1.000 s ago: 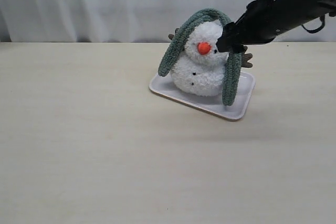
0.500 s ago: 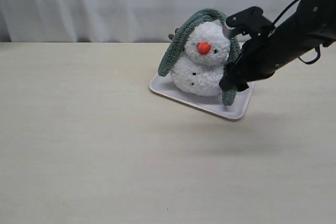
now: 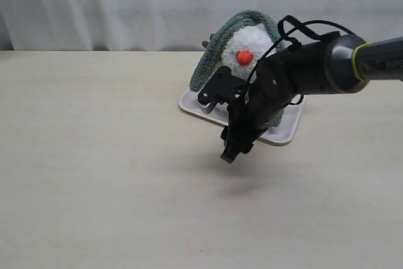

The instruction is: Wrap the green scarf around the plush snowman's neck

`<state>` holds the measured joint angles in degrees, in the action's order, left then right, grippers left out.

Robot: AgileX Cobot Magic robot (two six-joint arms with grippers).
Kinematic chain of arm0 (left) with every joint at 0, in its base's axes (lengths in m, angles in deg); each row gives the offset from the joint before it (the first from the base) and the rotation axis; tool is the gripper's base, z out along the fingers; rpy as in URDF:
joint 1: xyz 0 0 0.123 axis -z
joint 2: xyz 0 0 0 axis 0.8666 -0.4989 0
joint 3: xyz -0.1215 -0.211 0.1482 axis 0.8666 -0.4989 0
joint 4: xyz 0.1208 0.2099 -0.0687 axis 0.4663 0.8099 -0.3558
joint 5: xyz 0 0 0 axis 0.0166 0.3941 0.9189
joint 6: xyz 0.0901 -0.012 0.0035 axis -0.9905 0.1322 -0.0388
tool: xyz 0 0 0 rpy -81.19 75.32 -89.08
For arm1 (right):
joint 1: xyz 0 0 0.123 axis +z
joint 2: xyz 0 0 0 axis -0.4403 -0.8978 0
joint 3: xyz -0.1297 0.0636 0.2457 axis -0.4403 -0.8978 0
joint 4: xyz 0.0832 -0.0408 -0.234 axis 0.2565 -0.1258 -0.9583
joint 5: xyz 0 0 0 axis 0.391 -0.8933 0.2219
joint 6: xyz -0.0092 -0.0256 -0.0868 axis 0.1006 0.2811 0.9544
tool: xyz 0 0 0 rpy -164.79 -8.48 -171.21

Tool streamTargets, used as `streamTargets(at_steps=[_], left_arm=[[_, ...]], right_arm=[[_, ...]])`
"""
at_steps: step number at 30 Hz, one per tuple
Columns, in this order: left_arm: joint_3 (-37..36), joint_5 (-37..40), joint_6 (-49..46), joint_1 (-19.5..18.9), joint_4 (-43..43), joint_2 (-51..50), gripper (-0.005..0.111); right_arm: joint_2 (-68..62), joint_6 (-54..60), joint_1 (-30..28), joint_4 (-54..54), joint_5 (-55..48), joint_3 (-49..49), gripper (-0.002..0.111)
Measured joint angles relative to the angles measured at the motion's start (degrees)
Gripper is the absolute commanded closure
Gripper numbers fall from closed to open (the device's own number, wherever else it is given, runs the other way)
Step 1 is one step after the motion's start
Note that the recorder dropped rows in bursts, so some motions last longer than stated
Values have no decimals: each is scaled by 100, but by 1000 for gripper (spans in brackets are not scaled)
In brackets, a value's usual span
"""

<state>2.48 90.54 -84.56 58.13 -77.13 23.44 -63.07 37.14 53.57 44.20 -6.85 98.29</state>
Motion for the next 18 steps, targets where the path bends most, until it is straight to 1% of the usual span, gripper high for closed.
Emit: streamTargets(at_steps=[4, 7, 12, 14, 15, 16, 18], left_arm=[[0, 0, 0, 0, 0, 0, 107], [0, 0, 0, 0, 0, 0, 107], [0, 0, 0, 0, 0, 0, 107], [0, 0, 0, 0, 0, 0, 107], [0, 0, 0, 0, 0, 0, 107], [0, 0, 0, 0, 0, 0, 107], [0, 0, 0, 0, 0, 0, 107]], right_arm=[[-288, -222, 0, -726, 100, 10, 57], [-351, -674, 0, -1231, 518, 10, 57], [-371, -1181, 0, -1861, 711, 10, 58], [-394, -1256, 0, -1970, 722, 10, 61], [-429, -1284, 0, -2013, 722, 10, 64], [-472, -1299, 0, -2043, 722, 10, 69], [-589, -1309, 0, -2211, 780, 35, 73]])
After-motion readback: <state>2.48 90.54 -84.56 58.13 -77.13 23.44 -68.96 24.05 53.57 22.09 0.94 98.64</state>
